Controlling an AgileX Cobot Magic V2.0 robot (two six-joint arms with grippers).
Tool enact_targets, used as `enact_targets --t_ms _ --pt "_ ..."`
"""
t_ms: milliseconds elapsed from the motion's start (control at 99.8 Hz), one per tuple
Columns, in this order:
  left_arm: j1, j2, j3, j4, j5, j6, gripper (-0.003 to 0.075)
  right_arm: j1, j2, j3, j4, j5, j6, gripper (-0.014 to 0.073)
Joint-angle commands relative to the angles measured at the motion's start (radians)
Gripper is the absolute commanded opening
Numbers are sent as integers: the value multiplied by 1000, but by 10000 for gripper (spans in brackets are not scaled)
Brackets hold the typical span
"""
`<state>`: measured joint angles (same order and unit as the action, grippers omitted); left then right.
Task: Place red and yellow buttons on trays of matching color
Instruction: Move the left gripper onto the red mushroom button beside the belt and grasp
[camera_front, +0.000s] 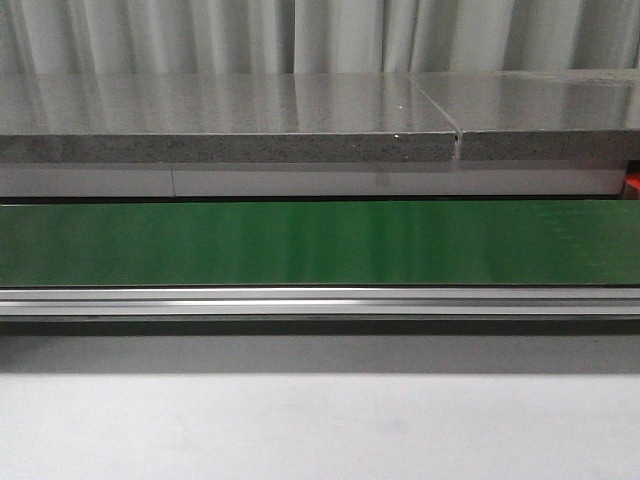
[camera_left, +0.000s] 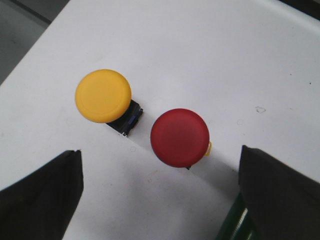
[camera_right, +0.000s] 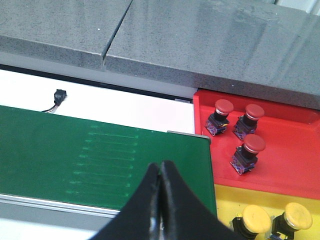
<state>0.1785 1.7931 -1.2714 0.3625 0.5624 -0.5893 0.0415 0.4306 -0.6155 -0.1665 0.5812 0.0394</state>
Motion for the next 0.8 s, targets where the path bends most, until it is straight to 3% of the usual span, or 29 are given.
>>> enact_targets --t_ms 0,291,682,792 --pt "3 -24 -35 2 -69 -2 620 0 3 -25 -16 -70 -7 -68" --pt "3 48 -48 -2 -145 -2 620 0 3 -25 -16 -70 -7 -68" --pt "3 96 -99 -4 -144 -2 619 0 3 -25 -16 -70 -7 -68" --pt "3 96 -99 -4 -142 -2 557 0 3 -25 -16 -70 -7 -68"
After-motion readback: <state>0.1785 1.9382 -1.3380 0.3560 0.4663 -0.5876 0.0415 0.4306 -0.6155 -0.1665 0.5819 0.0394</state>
